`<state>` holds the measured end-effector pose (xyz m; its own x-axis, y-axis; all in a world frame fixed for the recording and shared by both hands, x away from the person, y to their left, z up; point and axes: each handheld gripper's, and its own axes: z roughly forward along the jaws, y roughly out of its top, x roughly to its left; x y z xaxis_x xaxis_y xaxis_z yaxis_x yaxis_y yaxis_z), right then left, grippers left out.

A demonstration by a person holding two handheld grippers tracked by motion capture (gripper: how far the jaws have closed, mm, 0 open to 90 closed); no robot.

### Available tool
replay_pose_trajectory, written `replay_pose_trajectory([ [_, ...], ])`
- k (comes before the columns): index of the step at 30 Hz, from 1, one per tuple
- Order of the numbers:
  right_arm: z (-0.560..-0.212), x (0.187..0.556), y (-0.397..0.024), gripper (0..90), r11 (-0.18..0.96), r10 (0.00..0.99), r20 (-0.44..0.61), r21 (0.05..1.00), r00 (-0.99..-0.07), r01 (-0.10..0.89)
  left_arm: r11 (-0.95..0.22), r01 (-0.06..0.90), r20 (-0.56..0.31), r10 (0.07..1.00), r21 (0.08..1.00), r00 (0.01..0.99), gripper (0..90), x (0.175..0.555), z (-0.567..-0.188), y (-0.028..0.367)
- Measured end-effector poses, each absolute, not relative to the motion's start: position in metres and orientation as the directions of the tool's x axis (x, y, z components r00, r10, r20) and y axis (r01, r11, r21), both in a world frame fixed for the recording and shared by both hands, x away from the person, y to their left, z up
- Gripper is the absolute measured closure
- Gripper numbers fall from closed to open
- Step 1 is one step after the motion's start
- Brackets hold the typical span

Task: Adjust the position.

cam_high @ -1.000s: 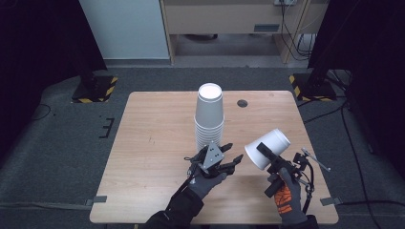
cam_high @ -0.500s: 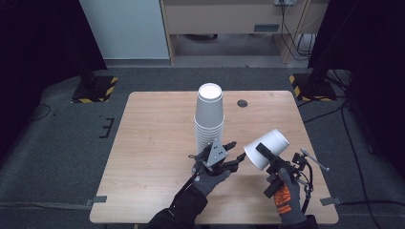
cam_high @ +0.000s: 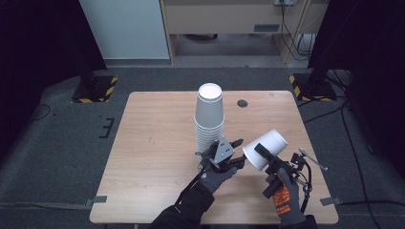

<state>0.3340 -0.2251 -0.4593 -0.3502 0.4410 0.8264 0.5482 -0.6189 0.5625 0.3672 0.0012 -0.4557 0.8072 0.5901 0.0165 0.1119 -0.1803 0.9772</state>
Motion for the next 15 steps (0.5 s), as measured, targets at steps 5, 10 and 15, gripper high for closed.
replay_pose_trajectory([
  [5, -0.4596, 0.334, -0.224, 15.4, -0.615, 0.43, 0.831, 0.555, -0.352, 0.56, -0.181, 0.104, 0.024, 0.591, 0.978, 0.807, 52.2, 0.3689, -0.4572, -0.0012],
  [10, -0.4595, 0.3341, -0.2219, 15.4, -0.606, 0.429, 0.829, 0.558, -0.358, 0.566, -0.177, 0.098, 0.026, 0.591, 0.979, 0.806, 55.2, 0.3704, -0.4582, -0.0024],
  [15, -0.4606, 0.3345, -0.2207, 15.4, -0.601, 0.427, 0.831, 0.556, -0.357, 0.575, -0.177, 0.092, 0.031, 0.59, 0.98, 0.806, 58.7, 0.3716, -0.4591, -0.0028],
])
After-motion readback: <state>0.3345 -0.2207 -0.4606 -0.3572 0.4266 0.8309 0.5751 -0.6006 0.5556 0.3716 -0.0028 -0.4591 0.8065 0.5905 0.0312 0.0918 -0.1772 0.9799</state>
